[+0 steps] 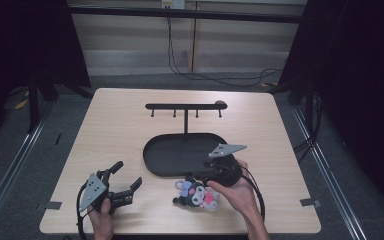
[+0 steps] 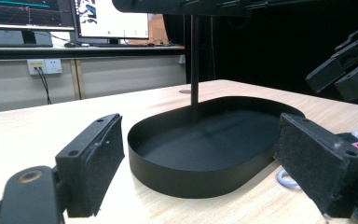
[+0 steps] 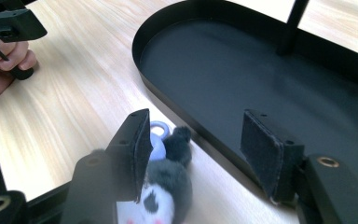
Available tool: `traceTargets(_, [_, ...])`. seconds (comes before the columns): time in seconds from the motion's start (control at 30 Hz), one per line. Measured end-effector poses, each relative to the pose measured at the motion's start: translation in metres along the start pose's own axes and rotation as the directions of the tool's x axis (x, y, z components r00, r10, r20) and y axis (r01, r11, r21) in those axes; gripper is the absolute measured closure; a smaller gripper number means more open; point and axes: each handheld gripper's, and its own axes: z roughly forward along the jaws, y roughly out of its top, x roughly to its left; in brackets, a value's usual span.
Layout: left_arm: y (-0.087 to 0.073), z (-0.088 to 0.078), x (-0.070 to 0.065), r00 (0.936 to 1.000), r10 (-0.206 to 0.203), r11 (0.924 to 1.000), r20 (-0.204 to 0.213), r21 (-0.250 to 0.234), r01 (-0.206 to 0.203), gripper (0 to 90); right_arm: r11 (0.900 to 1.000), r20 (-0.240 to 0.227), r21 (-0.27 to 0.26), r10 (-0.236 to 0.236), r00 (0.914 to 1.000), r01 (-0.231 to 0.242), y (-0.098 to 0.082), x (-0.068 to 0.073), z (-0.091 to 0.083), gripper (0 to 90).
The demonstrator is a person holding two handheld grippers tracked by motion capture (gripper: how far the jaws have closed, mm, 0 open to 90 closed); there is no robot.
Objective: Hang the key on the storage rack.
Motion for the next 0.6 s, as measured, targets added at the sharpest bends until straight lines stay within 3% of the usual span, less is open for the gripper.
traceTargets(0.13, [0.000,0.000,0.000,1.0000,-0.002,1.0000,0.001,-0.002,0.002,15.4,0.998,-0.046,0.063,-0.022,0.9987,0.025,0.009,0.003,0.011,52.5])
traceTargets(0.27, [0.000,0.000,0.000,1.0000,-0.004,1.0000,0.003,0.001,0.004,15.4,0.988,-0.088,0.146,-0.034,0.9956,0.047,0.019,0.002,0.018,57.5])
traceTargets(0.4, [0.000,0.000,0.000,1.0000,-0.002,1.0000,0.000,0.002,0.002,15.4,0.983,-0.121,0.184,-0.004,0.9927,0.026,0.030,-0.001,0.025,63.1])
traceTargets(0.6, [0.000,0.000,0.000,1.0000,-0.001,1.0000,0.001,-0.002,0.001,15.4,0.954,-0.169,0.295,-0.007,0.9855,0.058,0.038,0.005,0.048,68.4])
